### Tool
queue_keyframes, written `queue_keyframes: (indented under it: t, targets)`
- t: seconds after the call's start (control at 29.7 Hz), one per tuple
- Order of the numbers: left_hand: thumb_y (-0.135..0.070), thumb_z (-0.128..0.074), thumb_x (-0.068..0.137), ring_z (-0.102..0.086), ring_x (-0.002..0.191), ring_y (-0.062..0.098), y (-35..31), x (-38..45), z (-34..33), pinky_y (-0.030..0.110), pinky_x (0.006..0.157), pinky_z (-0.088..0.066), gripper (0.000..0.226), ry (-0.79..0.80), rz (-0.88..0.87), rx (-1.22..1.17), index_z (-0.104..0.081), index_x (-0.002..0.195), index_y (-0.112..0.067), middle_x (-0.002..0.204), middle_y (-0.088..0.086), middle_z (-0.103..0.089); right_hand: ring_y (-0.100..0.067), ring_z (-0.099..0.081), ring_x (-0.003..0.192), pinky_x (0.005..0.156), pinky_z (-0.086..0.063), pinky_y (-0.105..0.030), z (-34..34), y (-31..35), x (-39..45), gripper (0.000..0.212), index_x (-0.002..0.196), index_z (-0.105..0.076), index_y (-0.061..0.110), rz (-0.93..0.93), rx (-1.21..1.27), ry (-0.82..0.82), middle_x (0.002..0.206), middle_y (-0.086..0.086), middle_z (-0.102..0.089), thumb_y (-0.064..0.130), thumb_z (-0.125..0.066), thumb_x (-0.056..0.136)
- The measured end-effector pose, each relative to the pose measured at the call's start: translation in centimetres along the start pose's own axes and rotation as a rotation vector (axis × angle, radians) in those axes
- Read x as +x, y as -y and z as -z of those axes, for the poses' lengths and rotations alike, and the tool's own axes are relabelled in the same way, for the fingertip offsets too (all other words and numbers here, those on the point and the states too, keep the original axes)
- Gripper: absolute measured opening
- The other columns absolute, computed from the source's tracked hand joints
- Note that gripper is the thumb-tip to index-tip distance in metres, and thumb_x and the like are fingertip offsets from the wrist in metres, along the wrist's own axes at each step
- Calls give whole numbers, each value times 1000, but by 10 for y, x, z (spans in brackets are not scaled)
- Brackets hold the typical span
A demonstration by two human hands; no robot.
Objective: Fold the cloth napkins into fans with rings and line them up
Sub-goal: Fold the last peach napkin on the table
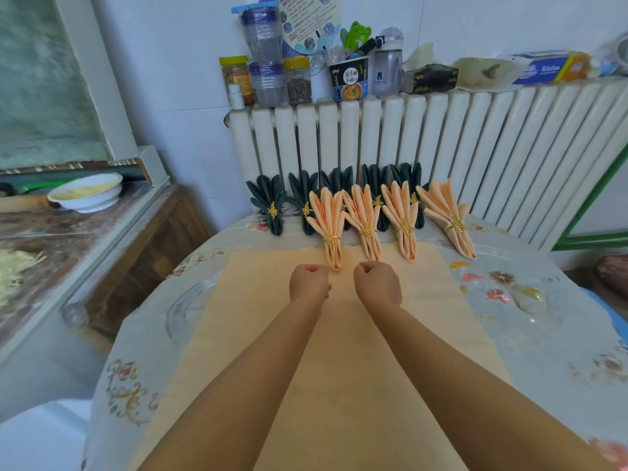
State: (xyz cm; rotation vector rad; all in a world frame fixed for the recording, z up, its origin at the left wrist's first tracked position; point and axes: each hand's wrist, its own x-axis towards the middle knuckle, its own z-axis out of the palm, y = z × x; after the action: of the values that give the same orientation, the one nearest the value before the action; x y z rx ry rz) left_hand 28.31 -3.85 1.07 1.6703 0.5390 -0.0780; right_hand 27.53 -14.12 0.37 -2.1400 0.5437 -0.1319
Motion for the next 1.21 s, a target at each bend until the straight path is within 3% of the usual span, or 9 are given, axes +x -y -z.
queue_keyframes:
  t: [0.3,0.44,0.51,0.64,0.77,0.84,0.94,1.08,1.21]
  targets:
    - [-24,-52,97,-63,86,19,34,-102,30,32,75,-53,22,33,-32,-26,-55,113,-8,105,6,-60,-22,-61,102,80,-47,-29,41,-39,-94,31,118,-65,16,48,25,14,116,-2,-66,22,-45,94]
    - [-25,-52,97,-63,83,17,57,-141,44,29,73,-52,21,84,-71,19,-56,111,-9,105,5,-61,-25,-64,83,79,-55,-44,55,-60,-132,26,103,-70,11,82,87,44,89,-4,-68,19,-48,92]
    - [-26,-53,96,-63,77,14,73,-169,55,28,71,-50,21,127,-111,94,-58,109,-10,104,4,-62,-24,-64,86,80,-55,-45,66,-75,-157,25,104,-70,14,110,67,109,92,-2,-69,21,-50,91]
    - [-24,-59,92,-59,69,11,105,-205,76,28,70,-48,10,241,-231,307,-63,89,-15,85,-1,-64,-15,-63,92,83,-48,-28,83,-110,-188,21,103,-71,19,221,-31,228,102,3,-69,21,-57,88]
    - [-26,-66,88,-59,82,11,125,-224,94,22,71,-44,10,279,-337,493,-68,84,-17,86,-6,-66,-4,-59,91,73,-41,-11,104,-134,-214,13,94,-73,24,382,-69,320,95,12,-67,22,-62,88]
    - [-26,-68,87,-61,87,10,130,-229,102,19,72,-45,9,305,-346,476,-71,86,-17,90,-4,-68,-3,-56,97,82,-42,-15,111,-144,-221,11,91,-74,28,485,-116,400,99,13,-64,24,-65,86]
    - [-26,-70,85,-61,85,8,133,-236,111,16,70,-45,5,350,-386,491,-72,82,-22,90,-6,-67,-1,-42,113,99,-30,-20,121,-158,-228,17,92,-70,41,560,-216,518,116,20,-54,35,-75,77]
    - [-28,-74,82,-57,87,7,133,-240,117,15,72,-45,2,451,-442,575,-74,80,-27,98,-4,-58,1,-39,113,87,-19,4,126,-164,-232,19,87,-71,40,575,-222,483,115,23,-54,33,-80,71]
    - [-30,-78,76,-57,90,9,128,-240,116,17,74,-47,5,488,-450,610,-76,81,-29,98,-2,-56,-1,-43,110,85,-25,-2,121,-162,-234,19,71,-67,43,567,-183,408,107,25,-58,30,-81,71]
